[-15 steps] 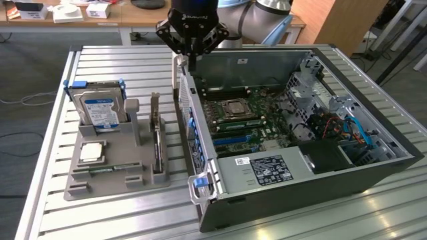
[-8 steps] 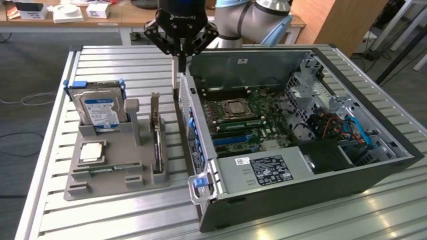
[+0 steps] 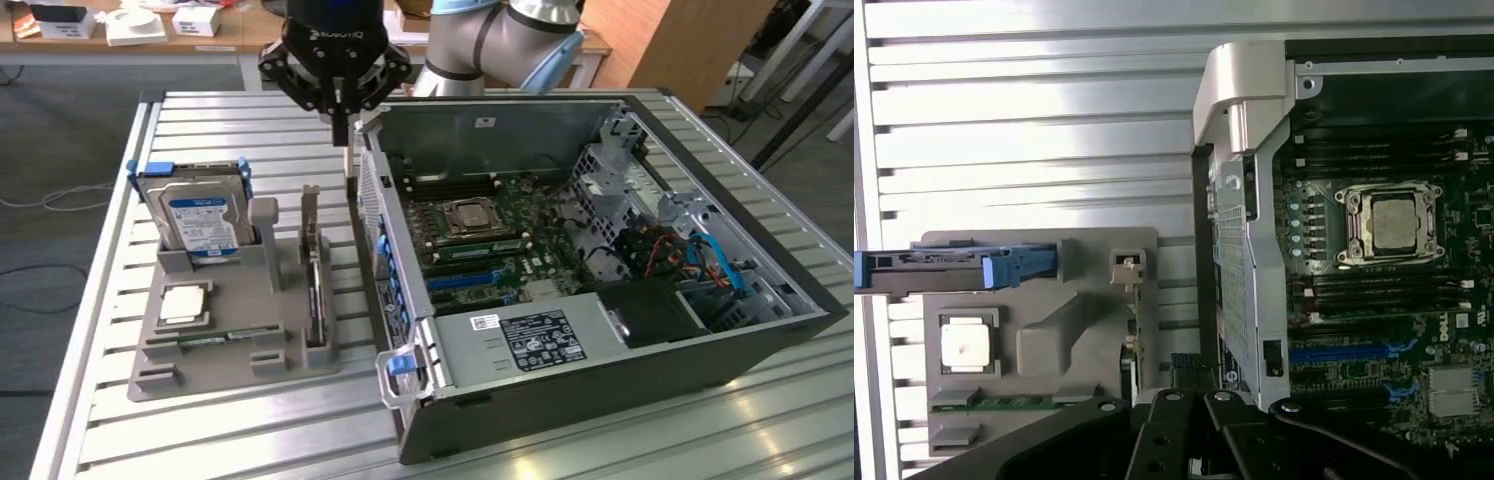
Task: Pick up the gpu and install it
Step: 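Reach for the gpu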
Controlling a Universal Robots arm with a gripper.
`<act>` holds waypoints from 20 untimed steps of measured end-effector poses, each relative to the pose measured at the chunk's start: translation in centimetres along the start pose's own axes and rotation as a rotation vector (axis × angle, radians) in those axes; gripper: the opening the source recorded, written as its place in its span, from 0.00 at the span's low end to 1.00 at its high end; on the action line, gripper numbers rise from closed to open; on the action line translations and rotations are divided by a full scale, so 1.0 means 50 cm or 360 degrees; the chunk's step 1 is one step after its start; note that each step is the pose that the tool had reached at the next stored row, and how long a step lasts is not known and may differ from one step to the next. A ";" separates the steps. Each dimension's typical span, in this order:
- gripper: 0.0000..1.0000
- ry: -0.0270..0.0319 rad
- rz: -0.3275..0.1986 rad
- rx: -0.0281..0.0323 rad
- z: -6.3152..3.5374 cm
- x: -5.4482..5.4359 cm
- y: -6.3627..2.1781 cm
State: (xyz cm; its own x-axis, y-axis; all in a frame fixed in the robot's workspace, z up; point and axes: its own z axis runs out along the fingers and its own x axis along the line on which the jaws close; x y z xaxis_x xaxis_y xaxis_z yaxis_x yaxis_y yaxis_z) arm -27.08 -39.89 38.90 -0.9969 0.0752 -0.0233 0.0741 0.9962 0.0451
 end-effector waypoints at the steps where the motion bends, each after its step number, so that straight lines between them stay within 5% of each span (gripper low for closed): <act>1: 0.11 0.00000 0.0000 0.00001 0.000 0.005 0.000; 11: 0.11 0.00000 0.0000 0.00000 0.000 0.032 -0.003; 20: 0.11 0.00000 0.0000 0.00011 -0.001 0.033 -0.014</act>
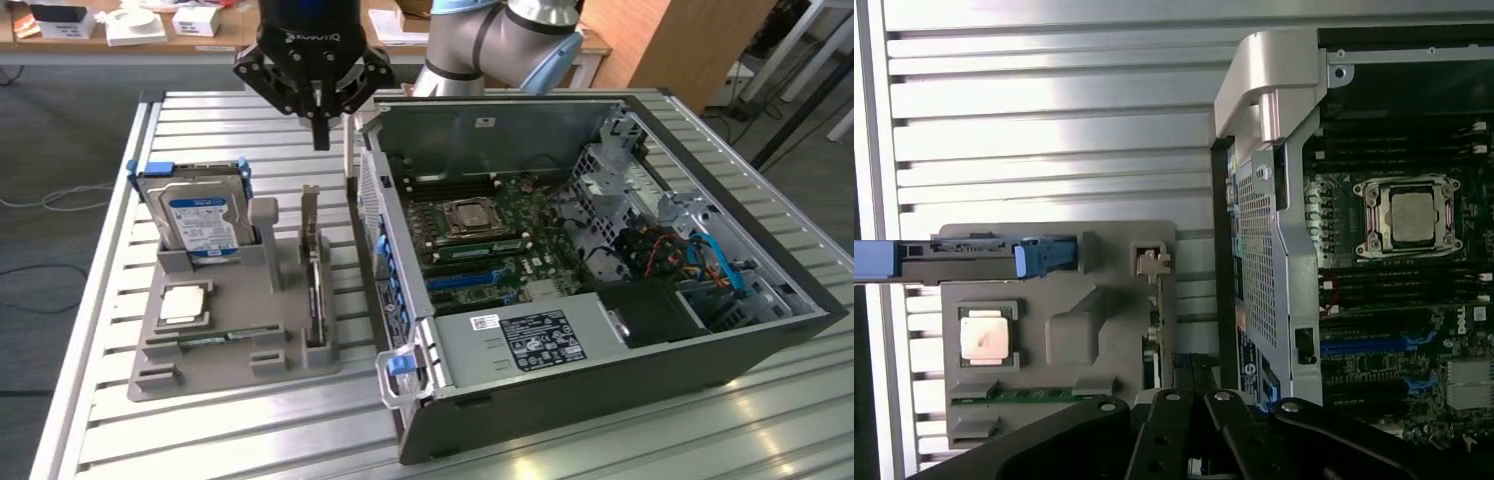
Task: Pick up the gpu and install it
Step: 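Reach for the gpu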
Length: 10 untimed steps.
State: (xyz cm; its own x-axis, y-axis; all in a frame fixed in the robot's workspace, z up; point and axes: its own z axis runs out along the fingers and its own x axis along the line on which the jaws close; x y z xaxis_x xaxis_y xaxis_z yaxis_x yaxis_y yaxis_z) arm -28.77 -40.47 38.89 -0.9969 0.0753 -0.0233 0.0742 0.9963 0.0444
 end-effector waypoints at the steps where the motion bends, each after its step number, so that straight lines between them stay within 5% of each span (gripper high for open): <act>1: 0.11 -0.00001 0.0000 0.00001 0.000 0.000 -0.004; 10: 0.11 -0.00002 0.0000 0.00026 -0.002 -0.001 -0.046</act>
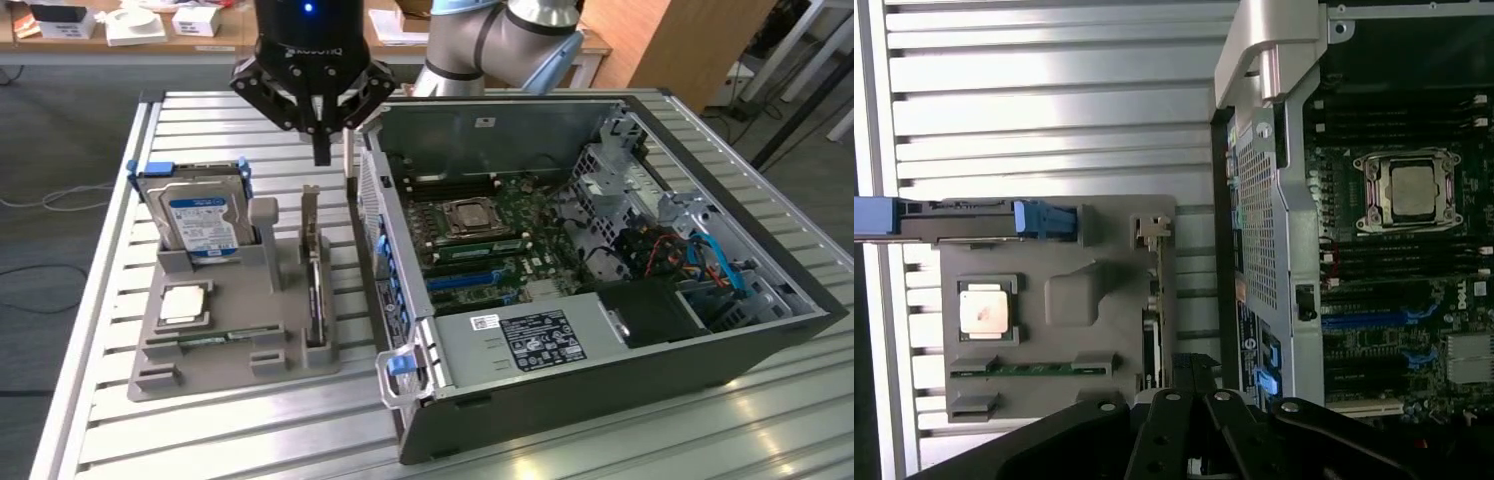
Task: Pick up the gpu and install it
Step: 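Reach for the gpu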
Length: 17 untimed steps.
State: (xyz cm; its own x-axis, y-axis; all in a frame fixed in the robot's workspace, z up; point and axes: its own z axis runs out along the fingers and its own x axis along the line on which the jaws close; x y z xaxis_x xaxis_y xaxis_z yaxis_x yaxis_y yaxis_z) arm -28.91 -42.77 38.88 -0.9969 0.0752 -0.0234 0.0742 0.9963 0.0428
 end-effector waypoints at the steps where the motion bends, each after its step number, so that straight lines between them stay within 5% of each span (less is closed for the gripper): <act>1: 0.11 0.00000 0.0000 0.00005 0.000 0.000 -0.004; 17: 0.11 -0.00003 0.0000 0.00032 -0.003 0.003 -0.067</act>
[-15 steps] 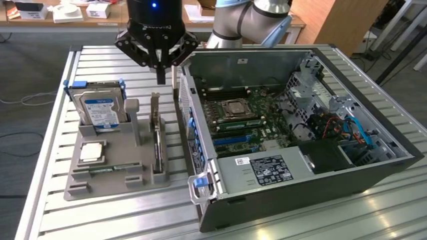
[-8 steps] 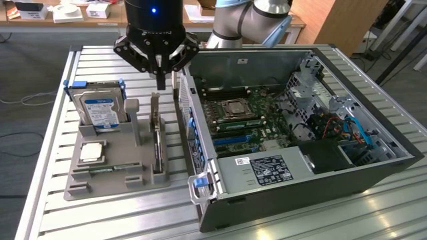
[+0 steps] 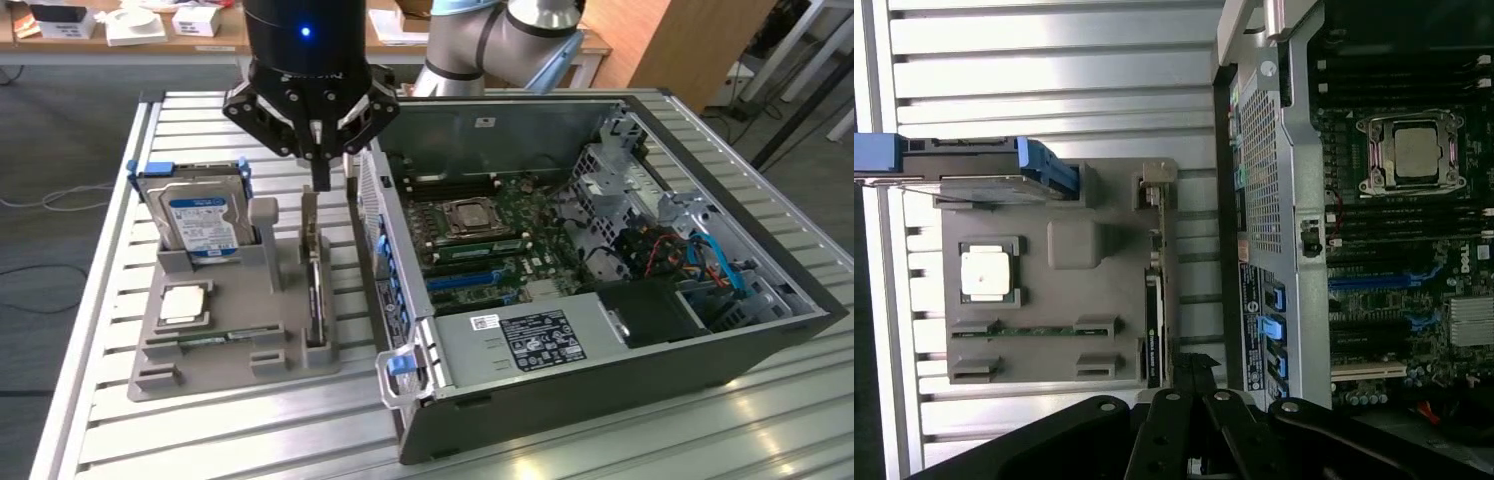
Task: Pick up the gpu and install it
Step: 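Reach for the gpu, then pick up the gpu and move the gpu toward the slot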
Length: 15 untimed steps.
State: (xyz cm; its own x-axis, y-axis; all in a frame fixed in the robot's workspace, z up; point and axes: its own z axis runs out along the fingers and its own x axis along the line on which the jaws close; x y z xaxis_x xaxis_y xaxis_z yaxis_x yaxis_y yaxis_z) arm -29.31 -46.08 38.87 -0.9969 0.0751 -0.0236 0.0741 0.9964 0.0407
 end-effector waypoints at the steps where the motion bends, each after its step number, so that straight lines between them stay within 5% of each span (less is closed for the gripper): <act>1: 0.11 0.00000 0.0000 -0.00001 0.000 0.000 0.000; 15: 0.11 -0.00001 0.0000 -0.00001 0.000 0.000 0.000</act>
State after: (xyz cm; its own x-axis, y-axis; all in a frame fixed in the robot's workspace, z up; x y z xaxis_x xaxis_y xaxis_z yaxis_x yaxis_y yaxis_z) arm -29.32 -46.09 38.87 -0.9969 0.0752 -0.0236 0.0742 0.9964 0.0408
